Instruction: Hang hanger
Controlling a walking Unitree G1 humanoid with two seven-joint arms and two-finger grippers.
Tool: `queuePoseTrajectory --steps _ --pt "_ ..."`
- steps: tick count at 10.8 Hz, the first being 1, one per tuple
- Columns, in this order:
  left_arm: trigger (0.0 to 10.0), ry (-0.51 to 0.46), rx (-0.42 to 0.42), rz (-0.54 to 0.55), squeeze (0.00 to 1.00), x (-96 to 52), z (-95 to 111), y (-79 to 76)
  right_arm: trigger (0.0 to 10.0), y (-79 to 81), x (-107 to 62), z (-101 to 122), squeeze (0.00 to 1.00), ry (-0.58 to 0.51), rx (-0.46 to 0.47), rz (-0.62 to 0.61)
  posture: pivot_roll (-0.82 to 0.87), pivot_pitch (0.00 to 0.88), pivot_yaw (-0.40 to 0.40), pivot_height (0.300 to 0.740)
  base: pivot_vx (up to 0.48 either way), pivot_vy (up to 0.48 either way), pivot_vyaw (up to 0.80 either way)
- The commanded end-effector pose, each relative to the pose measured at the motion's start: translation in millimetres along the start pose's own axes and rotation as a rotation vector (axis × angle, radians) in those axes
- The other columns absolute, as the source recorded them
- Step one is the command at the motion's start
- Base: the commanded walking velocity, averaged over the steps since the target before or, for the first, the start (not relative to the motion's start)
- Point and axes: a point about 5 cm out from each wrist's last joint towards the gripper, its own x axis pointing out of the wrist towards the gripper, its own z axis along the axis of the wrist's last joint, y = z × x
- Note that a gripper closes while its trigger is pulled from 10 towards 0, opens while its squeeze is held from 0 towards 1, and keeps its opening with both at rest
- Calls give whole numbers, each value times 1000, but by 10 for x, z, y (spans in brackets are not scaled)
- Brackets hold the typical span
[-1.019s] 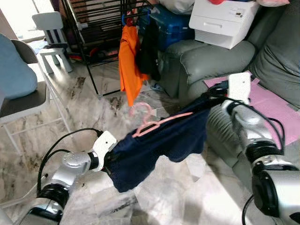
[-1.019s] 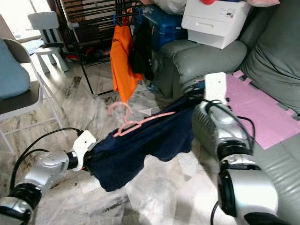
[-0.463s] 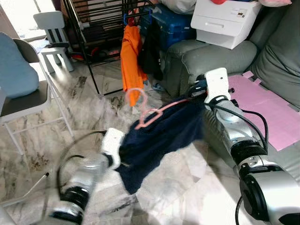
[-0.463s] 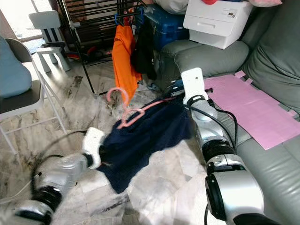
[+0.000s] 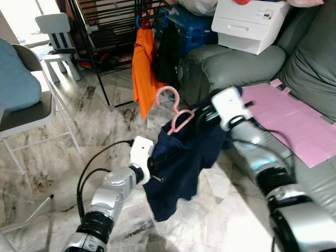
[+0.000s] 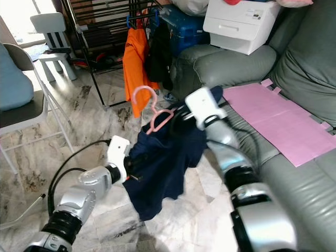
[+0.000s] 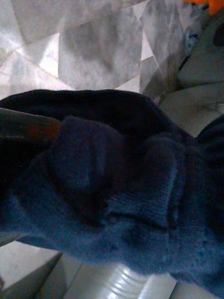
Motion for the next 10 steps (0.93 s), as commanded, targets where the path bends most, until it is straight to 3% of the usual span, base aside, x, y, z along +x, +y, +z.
queuePoseTrajectory --steps 1,2,4,6,7,10 --pt "0 -76 26 -22 0 22 195 -68 0 289 -13 110 0 -71 39 134 -189 0 50 740 0 0 0" --pt "0 -71 26 -19 0 22 194 -94 0 478 -50 160 0 -102 81 213 -188 0 49 740 0 0 0" --pt "0 -60 26 -14 0 11 192 -118 0 653 -122 163 0 -111 97 304 -185 0 46 740 0 0 0" --pt "0 -53 42 18 0 -8 192 -68 0 729 -227 100 0 -91 137 366 -187 0 45 740 0 0 0" --pt "0 -60 61 53 0 -22 212 0 10000 780 -310 26 0 -56 132 413 -188 0 45 740 0 0 0" --pt "0 -86 111 67 0 -57 285 71 10000 645 -457 -237 0 51 41 381 -191 0 44 740 0 0 0"
